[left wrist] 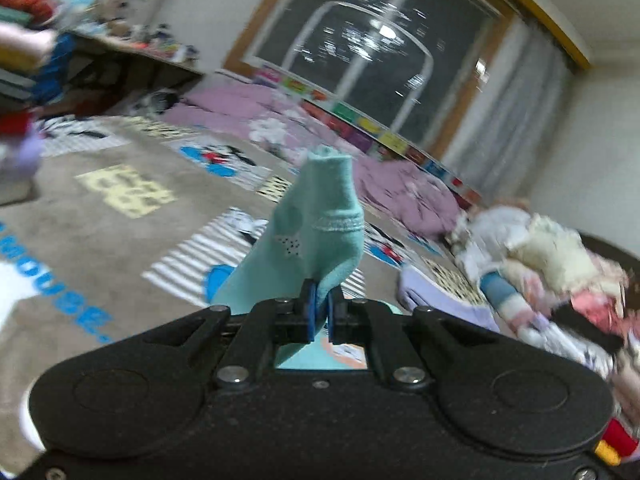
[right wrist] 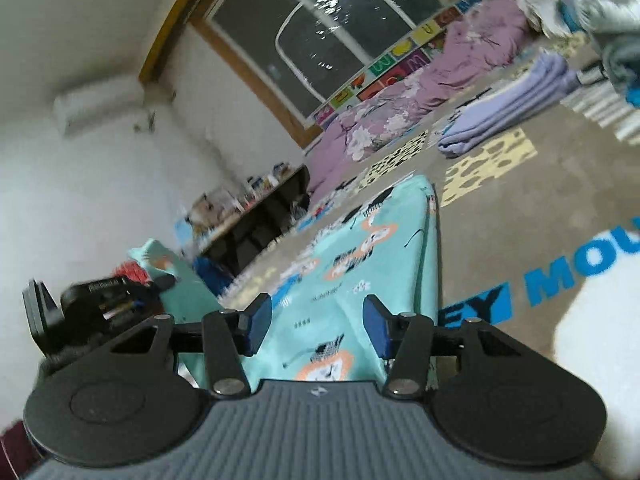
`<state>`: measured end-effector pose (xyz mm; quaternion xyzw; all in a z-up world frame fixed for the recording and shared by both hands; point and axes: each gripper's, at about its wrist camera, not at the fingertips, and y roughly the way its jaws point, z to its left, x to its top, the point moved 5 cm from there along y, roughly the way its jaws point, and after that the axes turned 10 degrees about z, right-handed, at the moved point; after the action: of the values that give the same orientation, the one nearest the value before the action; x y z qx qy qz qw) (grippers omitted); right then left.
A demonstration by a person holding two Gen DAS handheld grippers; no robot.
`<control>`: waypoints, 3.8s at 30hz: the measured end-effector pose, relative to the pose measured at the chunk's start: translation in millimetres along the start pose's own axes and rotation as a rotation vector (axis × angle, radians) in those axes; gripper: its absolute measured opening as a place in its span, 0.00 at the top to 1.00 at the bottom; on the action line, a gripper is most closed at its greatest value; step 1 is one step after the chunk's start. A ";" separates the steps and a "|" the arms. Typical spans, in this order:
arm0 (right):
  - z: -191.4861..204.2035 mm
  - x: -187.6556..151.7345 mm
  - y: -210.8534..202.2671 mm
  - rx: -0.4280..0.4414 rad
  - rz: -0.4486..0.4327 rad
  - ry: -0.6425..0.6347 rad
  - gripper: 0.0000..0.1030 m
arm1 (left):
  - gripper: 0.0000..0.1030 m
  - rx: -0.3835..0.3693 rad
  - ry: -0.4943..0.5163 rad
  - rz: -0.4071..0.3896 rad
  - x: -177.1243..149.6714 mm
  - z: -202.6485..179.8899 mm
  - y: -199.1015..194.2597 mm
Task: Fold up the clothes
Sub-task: 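Grasp the sleeve cuff with the right gripper while the left gripper releases it, then carry the held sleeve across the shirt body with the right gripper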
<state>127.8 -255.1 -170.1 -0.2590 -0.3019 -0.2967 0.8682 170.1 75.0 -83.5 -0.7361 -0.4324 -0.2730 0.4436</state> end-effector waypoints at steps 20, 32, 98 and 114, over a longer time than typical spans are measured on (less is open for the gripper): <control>-92.5 29.3 -7.2 0.142 -0.156 0.440 0.36 | 0.98 -0.081 0.360 0.202 -74.0 -157.6 102.0; -117.8 31.4 4.7 0.094 -0.160 0.493 0.31 | 0.97 -0.124 0.509 0.327 -130.4 -179.1 133.6; -91.8 53.5 10.3 -0.196 -0.104 0.269 0.91 | 0.66 0.109 0.907 0.256 -169.2 -57.4 38.1; -116.2 39.1 11.7 -0.100 -0.114 0.321 0.91 | 0.69 0.019 0.512 0.188 -60.4 -12.7 33.8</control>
<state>203.8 -334.1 -226.1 -0.2334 -0.1585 -0.3977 0.8731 170.8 32.0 -139.2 -0.6757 -0.2384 -0.4040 0.5687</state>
